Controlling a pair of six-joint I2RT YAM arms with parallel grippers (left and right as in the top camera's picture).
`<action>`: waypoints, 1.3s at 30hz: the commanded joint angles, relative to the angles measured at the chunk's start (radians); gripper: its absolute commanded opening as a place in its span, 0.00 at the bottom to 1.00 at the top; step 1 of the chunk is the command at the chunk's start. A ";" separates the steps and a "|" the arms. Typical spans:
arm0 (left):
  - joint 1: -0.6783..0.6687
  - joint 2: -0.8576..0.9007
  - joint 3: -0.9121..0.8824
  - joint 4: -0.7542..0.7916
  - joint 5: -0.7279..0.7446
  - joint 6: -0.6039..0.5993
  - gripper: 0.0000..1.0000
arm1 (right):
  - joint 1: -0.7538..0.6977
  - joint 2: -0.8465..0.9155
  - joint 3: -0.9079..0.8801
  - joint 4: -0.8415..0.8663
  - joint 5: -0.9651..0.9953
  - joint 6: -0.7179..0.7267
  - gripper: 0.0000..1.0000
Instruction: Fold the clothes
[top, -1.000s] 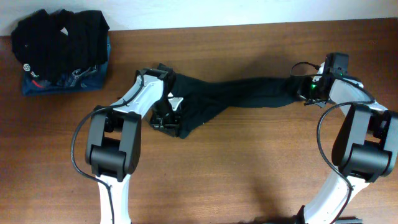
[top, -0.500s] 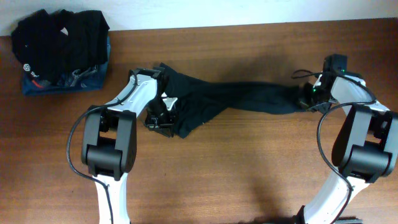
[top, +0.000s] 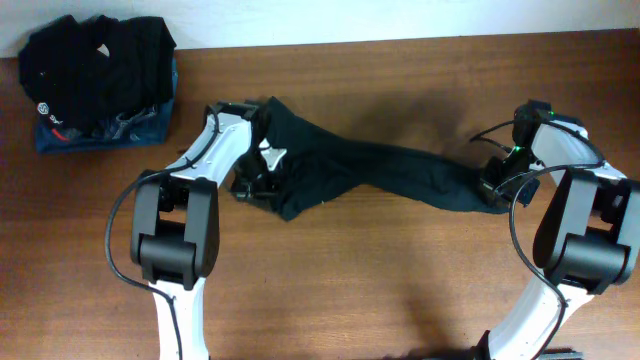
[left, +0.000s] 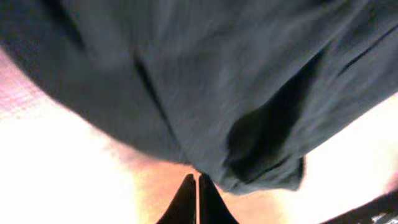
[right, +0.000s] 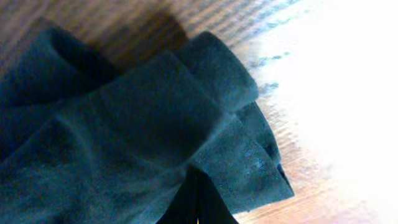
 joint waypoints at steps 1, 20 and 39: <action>-0.018 -0.040 0.024 0.054 0.092 0.036 0.06 | -0.001 0.017 0.035 -0.018 0.077 0.027 0.04; -0.071 -0.037 -0.005 0.127 -0.116 0.012 0.08 | -0.001 0.017 0.086 -0.063 0.068 0.019 0.04; 0.068 -0.028 -0.109 0.051 -0.277 -0.064 0.10 | -0.001 0.014 0.264 -0.173 0.072 0.019 0.04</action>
